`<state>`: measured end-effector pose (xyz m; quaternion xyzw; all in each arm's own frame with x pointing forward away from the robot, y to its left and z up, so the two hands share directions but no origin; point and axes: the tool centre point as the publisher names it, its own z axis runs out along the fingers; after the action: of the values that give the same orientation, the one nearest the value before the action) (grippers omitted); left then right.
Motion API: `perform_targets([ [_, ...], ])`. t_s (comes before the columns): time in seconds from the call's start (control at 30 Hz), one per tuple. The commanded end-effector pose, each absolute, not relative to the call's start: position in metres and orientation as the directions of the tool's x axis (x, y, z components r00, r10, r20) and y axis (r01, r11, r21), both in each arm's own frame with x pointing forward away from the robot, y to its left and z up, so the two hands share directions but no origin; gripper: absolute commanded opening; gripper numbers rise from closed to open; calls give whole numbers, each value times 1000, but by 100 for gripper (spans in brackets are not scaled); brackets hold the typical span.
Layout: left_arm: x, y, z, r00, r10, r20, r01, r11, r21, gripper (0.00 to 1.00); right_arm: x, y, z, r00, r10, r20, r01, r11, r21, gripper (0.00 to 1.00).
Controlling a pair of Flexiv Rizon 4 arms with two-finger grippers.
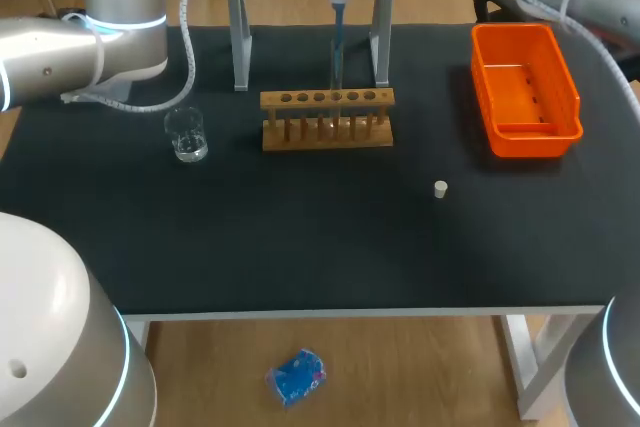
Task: Invert the test tube, pick up the pipette, mount the tip to pipette, aspirate from beaker and dispense into the tube, eject the tip, return the pipette, and cap with the stopper.
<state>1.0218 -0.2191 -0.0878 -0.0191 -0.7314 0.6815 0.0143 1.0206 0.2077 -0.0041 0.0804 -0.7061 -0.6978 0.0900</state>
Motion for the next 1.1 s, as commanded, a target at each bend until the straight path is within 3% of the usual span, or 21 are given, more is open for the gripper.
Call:
perform_targets([
  [0.03,1023,-220,-86,-999,49,-4,8,73,-997,0,1024,206,4,-969,-248,7,1,25,1000,0],
  [0.33,1023,-220,-86,-999,49,-4,8,73,-997,0,1025,201,13,-968,-249,-9,-18,33,999,0],
  [0.37,1023,-220,-86,-999,49,-4,8,73,-997,0,1024,198,15,-968,-249,-11,-21,39,999,25],
  [0.4,1023,-220,-86,-999,49,-4,8,73,-997,0,1024,195,17,-969,-247,-13,-24,45,999,43],
  [0.43,1023,-220,-86,-999,49,-4,8,73,-997,0,1023,191,19,-969,-246,-14,-29,58,998,98],
  [0.8,1023,-220,-86,-999,49,-4,8,73,-997,0,1010,131,13,-963,-268,-36,-94,205,974,100],
  [1.1,1023,-220,-86,-999,49,-4,8,73,-997,0,1006,97,-39,-969,-230,-89,-163,326,931,100],
])
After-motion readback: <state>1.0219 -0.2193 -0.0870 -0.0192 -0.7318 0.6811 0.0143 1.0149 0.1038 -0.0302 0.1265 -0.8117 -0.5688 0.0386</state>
